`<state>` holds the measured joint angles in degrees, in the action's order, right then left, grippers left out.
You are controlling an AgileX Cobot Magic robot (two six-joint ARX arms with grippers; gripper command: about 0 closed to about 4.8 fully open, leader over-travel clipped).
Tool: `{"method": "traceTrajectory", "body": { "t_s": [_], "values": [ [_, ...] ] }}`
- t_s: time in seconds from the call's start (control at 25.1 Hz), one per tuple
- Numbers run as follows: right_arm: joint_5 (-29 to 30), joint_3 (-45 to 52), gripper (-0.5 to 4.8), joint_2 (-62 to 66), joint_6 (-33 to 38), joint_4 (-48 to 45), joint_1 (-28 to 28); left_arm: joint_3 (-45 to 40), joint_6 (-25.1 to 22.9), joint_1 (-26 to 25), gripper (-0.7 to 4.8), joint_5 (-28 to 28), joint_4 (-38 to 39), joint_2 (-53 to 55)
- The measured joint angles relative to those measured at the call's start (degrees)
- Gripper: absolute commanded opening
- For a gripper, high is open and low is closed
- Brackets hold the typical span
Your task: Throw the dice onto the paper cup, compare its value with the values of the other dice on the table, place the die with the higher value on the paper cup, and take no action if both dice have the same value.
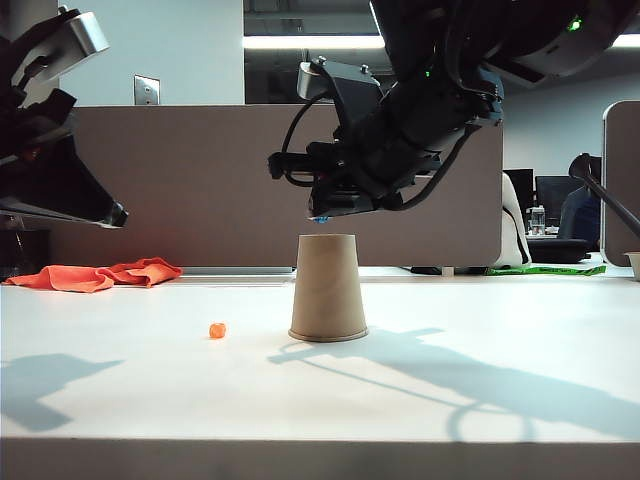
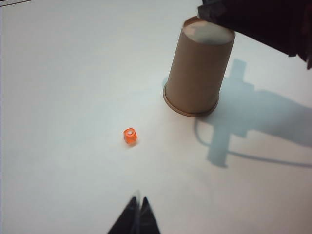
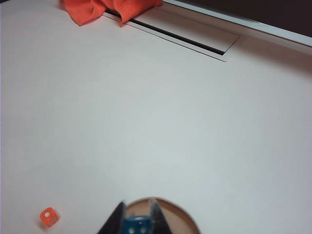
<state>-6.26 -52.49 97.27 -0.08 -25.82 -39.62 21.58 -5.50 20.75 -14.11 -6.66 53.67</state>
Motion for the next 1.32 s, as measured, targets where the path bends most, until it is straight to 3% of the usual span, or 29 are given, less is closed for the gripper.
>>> {"method": "traceTrajectory", "body": {
  "t_s": [0.44,0.52,1.32],
  "values": [
    [-0.13,0.00,0.57,0.00,0.00,1.27,0.04,0.00,-0.02,0.00,-0.05,0.00,0.00,0.00],
    [-0.13,0.00,1.11,0.00,0.00,1.92,0.04,0.00,0.00,0.00,-0.05,0.00,0.00,0.00],
    [-0.13,0.00,1.11,-1.07,0.02,-1.31,0.00,0.00,-0.02,0.00,-0.05,0.00,0.00,0.00]
  ]
}}
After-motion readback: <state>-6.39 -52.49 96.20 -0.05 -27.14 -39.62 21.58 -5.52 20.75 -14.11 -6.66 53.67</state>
